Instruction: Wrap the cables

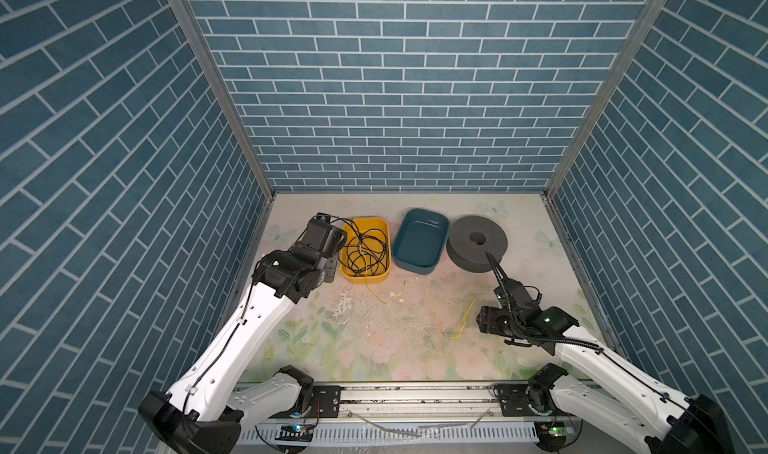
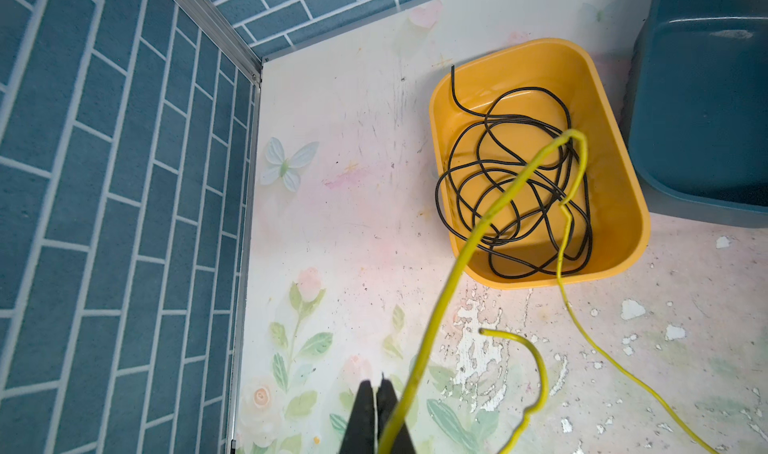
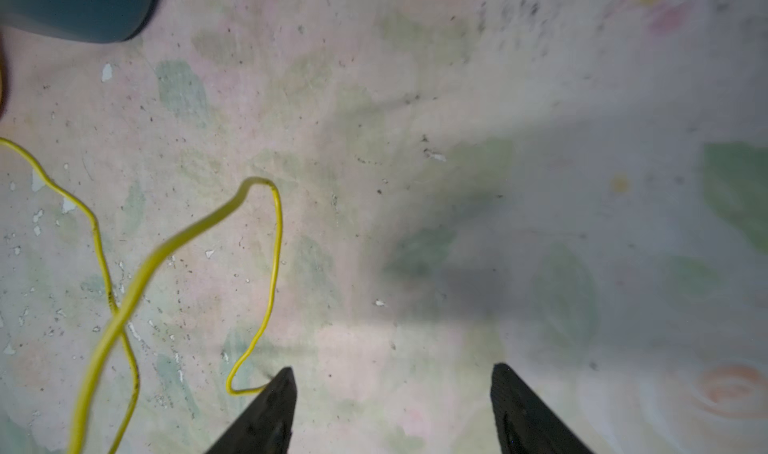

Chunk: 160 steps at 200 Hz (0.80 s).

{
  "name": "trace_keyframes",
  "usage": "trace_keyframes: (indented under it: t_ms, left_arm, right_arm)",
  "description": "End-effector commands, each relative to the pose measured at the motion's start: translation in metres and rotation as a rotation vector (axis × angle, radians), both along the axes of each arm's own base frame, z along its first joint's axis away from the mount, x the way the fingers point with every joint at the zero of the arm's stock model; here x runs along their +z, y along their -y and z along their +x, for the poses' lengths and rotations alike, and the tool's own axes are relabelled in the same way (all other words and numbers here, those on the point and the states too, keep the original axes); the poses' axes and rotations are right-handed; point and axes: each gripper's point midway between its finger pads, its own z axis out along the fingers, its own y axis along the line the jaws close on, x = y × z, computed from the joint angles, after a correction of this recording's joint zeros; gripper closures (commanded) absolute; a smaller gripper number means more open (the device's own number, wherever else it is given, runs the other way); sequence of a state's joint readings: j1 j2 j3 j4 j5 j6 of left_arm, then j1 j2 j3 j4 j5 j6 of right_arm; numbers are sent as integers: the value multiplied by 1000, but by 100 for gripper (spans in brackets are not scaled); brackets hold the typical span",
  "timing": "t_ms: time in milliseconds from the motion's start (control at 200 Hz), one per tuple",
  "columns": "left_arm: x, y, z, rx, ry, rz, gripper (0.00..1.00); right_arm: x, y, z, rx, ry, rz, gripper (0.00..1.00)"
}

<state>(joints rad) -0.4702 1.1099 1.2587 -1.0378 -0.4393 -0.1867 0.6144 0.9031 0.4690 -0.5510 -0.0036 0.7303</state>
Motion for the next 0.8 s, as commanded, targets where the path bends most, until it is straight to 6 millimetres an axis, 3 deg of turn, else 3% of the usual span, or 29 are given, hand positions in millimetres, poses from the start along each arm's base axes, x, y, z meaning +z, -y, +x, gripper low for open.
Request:
trace_keyframes:
  t_ms: [0, 150, 320, 545, 795]
  left_arm:
    - [6, 1, -3, -6, 7, -28, 97]
    - [7, 1, -2, -7, 5, -34, 97]
    - [5, 2, -2, -10, -4, -38, 97]
    - [7, 6, -2, -24, -2, -77, 97]
    - [12, 6, -5, -32, -7, -128, 97]
  right_arm:
    - [2, -37, 15, 21, 48, 191, 27]
    - [-7, -53, 23, 44, 68, 256, 28]
    - [-13, -59, 26, 33, 82, 293, 31]
    - [-28, -52, 31, -2, 82, 252, 53]
    - [-45, -50, 35, -17, 53, 196, 67]
